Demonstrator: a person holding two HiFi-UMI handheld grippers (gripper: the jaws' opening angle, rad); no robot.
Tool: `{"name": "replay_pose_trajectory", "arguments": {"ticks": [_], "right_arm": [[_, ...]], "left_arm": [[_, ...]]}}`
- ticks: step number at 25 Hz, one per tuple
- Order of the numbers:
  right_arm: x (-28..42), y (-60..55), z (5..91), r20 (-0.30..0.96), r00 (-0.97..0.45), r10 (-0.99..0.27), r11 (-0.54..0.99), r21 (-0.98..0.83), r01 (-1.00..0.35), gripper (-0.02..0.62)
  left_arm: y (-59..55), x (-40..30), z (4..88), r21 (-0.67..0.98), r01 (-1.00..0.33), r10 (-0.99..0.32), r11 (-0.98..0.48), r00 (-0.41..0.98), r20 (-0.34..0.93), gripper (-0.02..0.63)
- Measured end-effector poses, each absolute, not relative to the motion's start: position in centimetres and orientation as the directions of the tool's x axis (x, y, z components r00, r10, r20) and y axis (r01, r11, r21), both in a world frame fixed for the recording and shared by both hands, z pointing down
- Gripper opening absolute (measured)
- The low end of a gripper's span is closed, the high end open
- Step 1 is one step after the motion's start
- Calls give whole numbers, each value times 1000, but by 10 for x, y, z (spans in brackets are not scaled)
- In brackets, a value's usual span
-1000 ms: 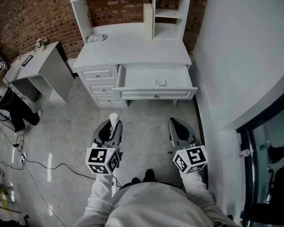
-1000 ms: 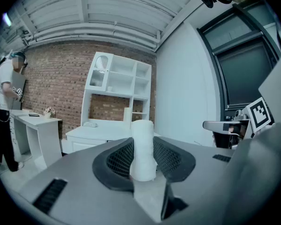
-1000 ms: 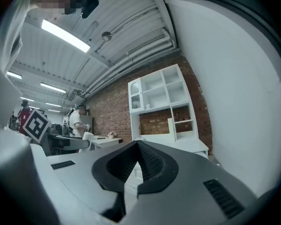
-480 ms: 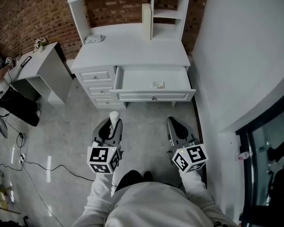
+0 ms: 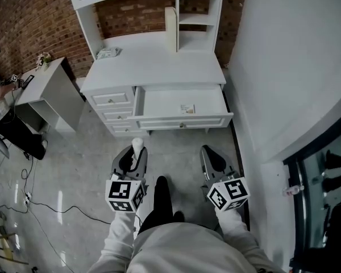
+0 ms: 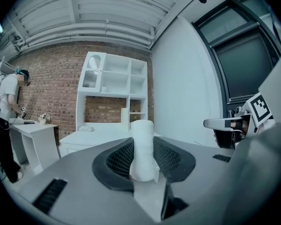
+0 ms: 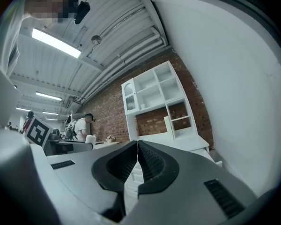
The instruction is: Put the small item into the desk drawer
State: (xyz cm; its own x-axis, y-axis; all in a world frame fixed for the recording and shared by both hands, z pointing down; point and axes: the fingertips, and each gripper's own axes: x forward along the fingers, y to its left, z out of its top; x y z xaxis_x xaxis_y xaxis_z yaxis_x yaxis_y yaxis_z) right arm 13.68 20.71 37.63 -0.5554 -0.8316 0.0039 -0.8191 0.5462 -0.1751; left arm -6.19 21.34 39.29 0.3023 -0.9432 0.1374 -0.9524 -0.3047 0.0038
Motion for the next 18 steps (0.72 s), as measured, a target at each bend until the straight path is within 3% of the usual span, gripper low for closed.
{"name": "replay_pose_trajectory", "arguments": {"ticks": [18], "right_arm": [[102, 68, 390, 33, -540, -841, 529, -160, -834, 28]], "left_arm": [[73, -103, 407, 33, -956, -944, -292, 293, 149, 137]]}}
